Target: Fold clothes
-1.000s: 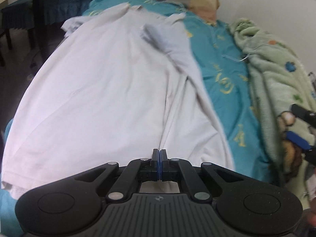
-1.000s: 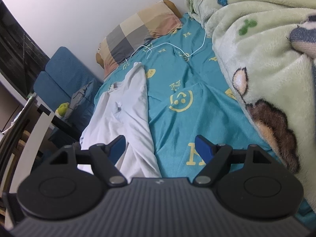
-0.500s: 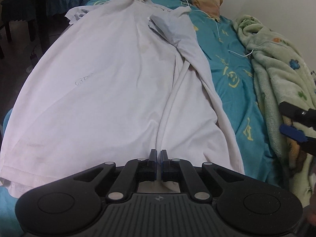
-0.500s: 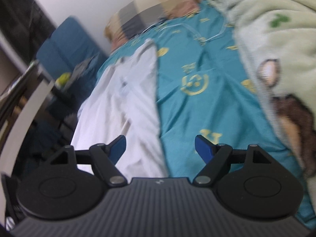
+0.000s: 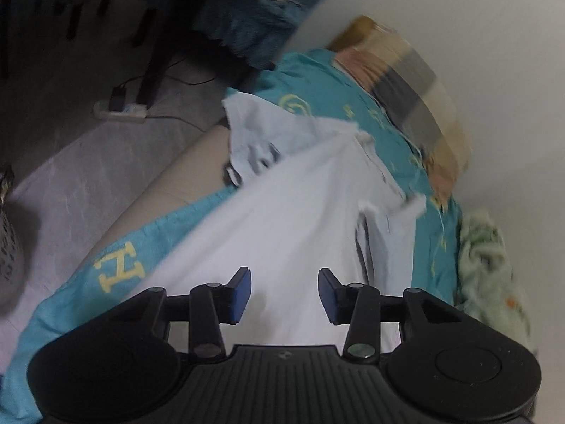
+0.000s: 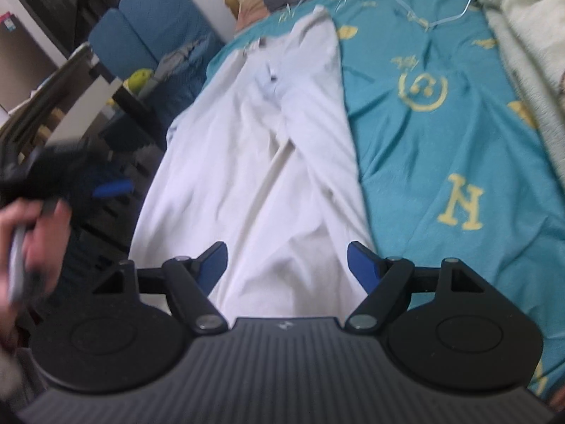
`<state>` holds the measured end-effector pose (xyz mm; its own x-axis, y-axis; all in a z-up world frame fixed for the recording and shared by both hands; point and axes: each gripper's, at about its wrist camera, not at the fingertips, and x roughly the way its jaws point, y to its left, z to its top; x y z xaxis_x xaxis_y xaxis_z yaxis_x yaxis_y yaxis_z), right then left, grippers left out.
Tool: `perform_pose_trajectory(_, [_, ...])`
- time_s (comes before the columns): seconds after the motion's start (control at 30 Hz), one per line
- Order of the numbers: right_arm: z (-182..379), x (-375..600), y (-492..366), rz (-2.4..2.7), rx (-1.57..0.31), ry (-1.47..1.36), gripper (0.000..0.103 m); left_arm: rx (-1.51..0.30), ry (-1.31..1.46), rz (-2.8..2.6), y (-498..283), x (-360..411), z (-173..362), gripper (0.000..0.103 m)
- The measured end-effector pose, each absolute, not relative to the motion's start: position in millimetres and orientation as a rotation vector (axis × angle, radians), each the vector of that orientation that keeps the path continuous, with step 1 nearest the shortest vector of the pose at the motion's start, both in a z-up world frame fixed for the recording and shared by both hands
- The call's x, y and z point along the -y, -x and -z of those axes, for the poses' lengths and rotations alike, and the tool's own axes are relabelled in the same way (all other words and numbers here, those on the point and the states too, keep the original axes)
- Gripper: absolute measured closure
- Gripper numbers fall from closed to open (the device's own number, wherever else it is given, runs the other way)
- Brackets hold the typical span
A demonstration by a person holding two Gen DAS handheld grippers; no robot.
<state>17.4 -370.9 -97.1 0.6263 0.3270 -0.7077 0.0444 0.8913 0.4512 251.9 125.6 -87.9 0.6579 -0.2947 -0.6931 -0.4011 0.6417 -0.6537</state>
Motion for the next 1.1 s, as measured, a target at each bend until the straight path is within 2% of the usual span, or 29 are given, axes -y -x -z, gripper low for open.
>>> perform_pose_trajectory(0.2, [116.8,367.9,-39.0,-0.150,-0.936,-0.432,0.026,-0.908,1.231,-0.108,-315.3,-174.0,165.8,0.058])
perform_pose_trajectory(0.43, [132.9,365.7,-58.0,-0.140,-0.984,-0.447,0.025,-0.801,1.411,-0.129,-332.4,-194.6,201.4,0.058])
perform_pose_trajectory(0.53, [137.1,361.5,-62.5,-0.143,-1.000,-0.430,0.025,-0.812,1.413,-0.106,-343.8,-194.3,204.0,0.059])
perform_pose_trajectory(0.57, [138.0,360.2,-63.5,-0.143,-1.004,-0.424,0.025,-0.813,1.397,-0.105,-348.7,-193.5,203.3,0.059])
perform_pose_trajectory(0.6, [138.1,359.4,-63.9,-0.143,-1.004,-0.421,0.025,-0.812,1.377,-0.111,-353.1,-192.2,201.8,0.064])
perform_pose_trajectory(0.63, [138.0,359.1,-64.0,-0.142,-1.003,-0.419,0.025,-0.809,1.357,-0.118,-357.4,-190.8,200.1,0.077])
perform_pose_trajectory(0.7, [137.5,358.7,-64.2,-0.141,-1.002,-0.416,0.025,-0.808,1.261,-0.127,-366.2,-186.7,189.1,0.093])
perform_pose_trajectory(0.73, [137.1,359.1,-63.9,-0.140,-1.001,-0.419,0.025,-0.798,1.190,-0.137,-370.0,-184.1,179.1,0.097])
perform_pose_trajectory(1.0, [131.7,361.8,-61.0,-0.137,-0.978,-0.434,0.026,-0.700,0.642,-0.251,-404.5,-174.0,88.6,0.099])
perform_pose_trajectory(1.1, [129.9,364.6,-61.6,-0.131,-0.968,-0.447,0.026,-0.685,0.422,-0.244,-420.9,-148.8,55.2,0.099])
